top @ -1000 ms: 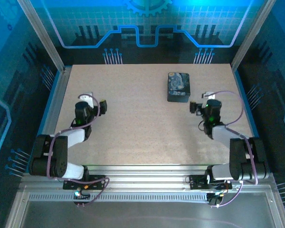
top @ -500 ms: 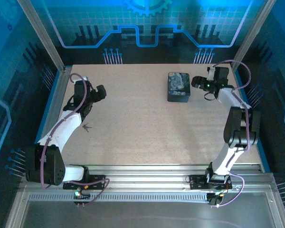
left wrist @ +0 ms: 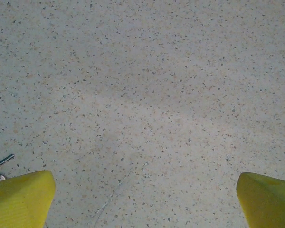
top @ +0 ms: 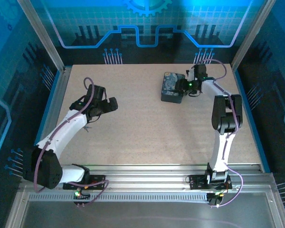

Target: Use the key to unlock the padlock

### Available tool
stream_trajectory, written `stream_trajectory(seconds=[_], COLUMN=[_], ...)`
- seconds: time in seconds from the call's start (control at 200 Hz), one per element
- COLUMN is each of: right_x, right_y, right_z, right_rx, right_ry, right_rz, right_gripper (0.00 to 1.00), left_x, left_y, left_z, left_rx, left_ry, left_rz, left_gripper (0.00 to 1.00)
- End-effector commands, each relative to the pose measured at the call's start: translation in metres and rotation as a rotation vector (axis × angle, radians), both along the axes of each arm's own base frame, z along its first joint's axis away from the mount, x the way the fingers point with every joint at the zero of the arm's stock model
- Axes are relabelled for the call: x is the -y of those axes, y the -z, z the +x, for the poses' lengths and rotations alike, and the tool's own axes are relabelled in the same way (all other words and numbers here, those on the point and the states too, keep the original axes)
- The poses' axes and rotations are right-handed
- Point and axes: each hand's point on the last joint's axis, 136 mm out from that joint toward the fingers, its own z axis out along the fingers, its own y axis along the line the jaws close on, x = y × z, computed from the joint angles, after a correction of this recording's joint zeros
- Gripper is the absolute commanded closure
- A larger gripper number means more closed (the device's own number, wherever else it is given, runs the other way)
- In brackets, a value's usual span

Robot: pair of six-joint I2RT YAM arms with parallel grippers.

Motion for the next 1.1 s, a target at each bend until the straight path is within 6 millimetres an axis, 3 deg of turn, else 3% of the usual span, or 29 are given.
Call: stream_trajectory(seconds=[0.0,0.28,0.415,0.54,0.73,0.925,1.095], right_x=[-0.056,-0.178,-0.212,-0.214,-0.191,-0.198,-0.205], right_y=[0.007,0.01,0.0,-0.016,-0.042,-0.038,-0.027], right_z=[-0.04,-0.104,-0.121,-0.118,-0.112,-0.144,-0.161], right_rx=[-0.061,-0.084,-0.066,-0.034,0.009,-0.024,-0.045], right_ry=[-0.094,-0.196,-0.207,-0.187,-0.201,-0.329,-0.334], right_rz=[0.026,0.103,0.088,0.105,0.088,0.115,0.151], right_gripper=[0.37,0.37,0.32,0.29,0.28,0.31,0.35], left_x=[0.003,0.01,0.025,0.052,0.086,0.089,0.099], left_y=[-0.014,-0.002,0.005,0.021,0.035,0.024,0.032], left_z=[-0.005,-0.003,-0.001,0.0,0.004,0.055,0.087], left_rx=[0.001,-0.031,-0.054,-0.113,-0.162,-0.082,-0.076], left_ry=[0.009,-0.019,-0.004,0.03,0.085,0.086,0.107], left_rz=[-0.016,-0.063,-0.125,-0.183,-0.244,-0.277,-0.325], left_gripper=[0.01,0.01,0.01,0.01,0.02,0.02,0.03])
